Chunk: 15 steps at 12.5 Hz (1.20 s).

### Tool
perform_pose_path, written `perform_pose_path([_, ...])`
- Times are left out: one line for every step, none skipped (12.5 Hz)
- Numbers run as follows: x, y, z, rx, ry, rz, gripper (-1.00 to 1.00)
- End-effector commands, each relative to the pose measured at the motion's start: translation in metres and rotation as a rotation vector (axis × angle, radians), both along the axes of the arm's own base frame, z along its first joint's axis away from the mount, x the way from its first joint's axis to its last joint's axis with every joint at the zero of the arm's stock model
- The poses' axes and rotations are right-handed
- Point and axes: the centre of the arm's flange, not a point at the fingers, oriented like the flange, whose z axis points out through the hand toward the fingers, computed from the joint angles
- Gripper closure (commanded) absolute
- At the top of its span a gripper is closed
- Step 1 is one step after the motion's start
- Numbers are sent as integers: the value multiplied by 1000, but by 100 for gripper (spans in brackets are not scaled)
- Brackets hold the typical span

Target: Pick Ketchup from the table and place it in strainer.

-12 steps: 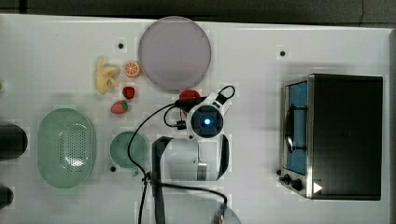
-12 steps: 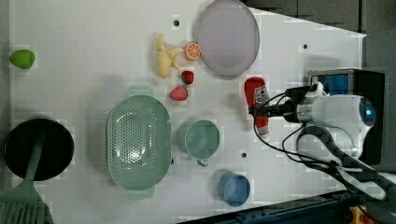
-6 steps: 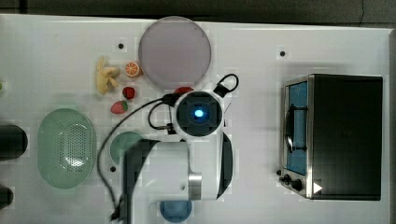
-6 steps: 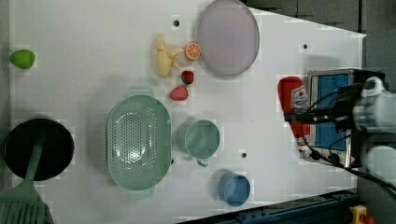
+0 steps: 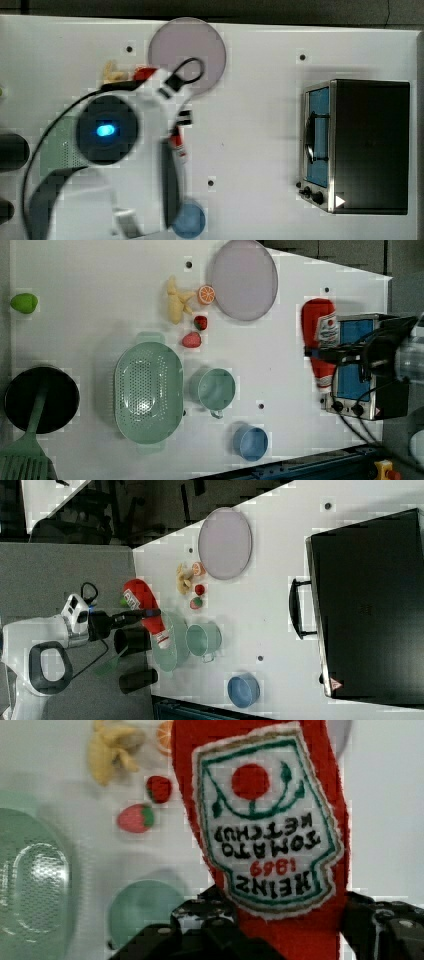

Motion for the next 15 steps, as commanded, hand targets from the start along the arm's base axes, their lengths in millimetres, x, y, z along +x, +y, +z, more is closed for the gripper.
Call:
perform_pose_path([-29,84,-27,11,61,-124,-16])
perform_pose_path([-37,108,-34,16,62,-146,-16])
perform_pose_path([-44,131,-41,29,57,-163,-16])
perform_pose_path([-51,153,-50,49,53,-176,-16])
perform_pose_path([-56,174,-60,76,49,-189,-16])
perform_pose_path([-62,193,-72,105,52,-217,-16])
perform_pose_path([-67,209,-84,133,63,-253,-16])
perform_pose_path([-73,224,-97,155,81,-290,-16])
perform_pose_path([-78,236,-111,174,98,-314,-16])
perform_pose_path([-81,245,-125,186,104,-316,-16])
perform_pose_path([-80,250,-139,193,100,-303,-16])
perform_pose_path([-78,253,-152,206,92,-290,-16])
perform_pose_path([-76,254,-166,213,99,-294,-16])
perform_pose_path([-75,255,-178,225,117,-309,-16])
perform_pose_path([-73,255,-186,236,127,-324,-24])
